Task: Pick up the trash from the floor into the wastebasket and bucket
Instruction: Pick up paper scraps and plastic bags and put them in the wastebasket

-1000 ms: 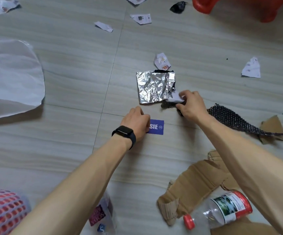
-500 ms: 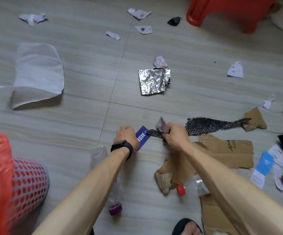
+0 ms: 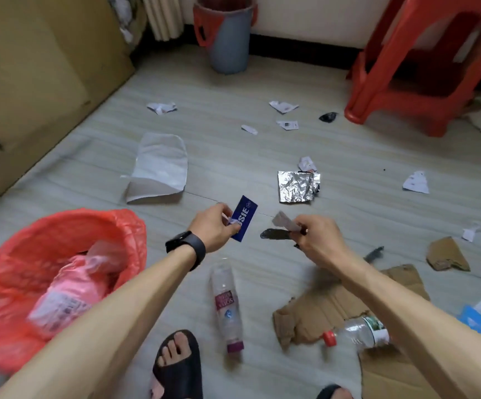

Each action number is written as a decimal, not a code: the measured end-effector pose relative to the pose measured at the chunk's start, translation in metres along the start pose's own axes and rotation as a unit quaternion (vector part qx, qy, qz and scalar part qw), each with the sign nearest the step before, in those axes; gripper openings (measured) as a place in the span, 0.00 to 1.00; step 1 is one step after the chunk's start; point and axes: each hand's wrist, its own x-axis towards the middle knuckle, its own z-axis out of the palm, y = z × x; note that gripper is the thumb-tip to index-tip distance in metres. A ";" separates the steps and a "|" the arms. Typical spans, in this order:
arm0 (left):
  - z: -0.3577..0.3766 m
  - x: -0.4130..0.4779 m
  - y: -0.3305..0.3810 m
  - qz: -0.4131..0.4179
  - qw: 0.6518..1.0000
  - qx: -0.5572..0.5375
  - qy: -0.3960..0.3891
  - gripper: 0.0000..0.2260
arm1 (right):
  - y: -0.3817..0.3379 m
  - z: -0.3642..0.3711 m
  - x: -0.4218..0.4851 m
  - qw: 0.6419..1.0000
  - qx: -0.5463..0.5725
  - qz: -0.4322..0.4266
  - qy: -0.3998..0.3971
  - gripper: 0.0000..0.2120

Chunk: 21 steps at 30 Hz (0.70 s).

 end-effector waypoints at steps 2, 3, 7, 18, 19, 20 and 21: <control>-0.052 -0.034 -0.006 0.002 0.997 -0.031 0.068 0.12 | -0.046 -0.018 -0.010 0.998 0.013 -0.056 0.021 0.04; -0.077 -0.052 -0.012 -0.001 0.994 -0.051 0.100 0.12 | -0.070 -0.027 -0.015 0.996 0.019 -0.085 0.027 0.04; -0.143 -0.114 -0.059 -0.042 0.981 -0.071 0.178 0.09 | -0.152 -0.048 -0.032 0.985 -0.001 -0.171 0.027 0.04; -0.179 -0.200 -0.172 -0.161 0.968 -0.037 0.191 0.10 | -0.276 -0.029 -0.065 0.959 -0.113 -0.260 -0.029 0.08; -0.176 -0.201 -0.173 -0.165 0.971 -0.028 0.172 0.12 | -0.278 -0.023 -0.068 0.959 -0.113 -0.259 -0.034 0.08; -0.174 -0.202 -0.174 -0.165 0.973 -0.023 0.158 0.14 | -0.280 -0.018 -0.071 0.957 -0.115 -0.262 -0.041 0.08; -0.173 -0.202 -0.172 -0.161 0.975 -0.018 0.150 0.16 | -0.281 -0.014 -0.073 0.956 -0.118 -0.264 -0.046 0.07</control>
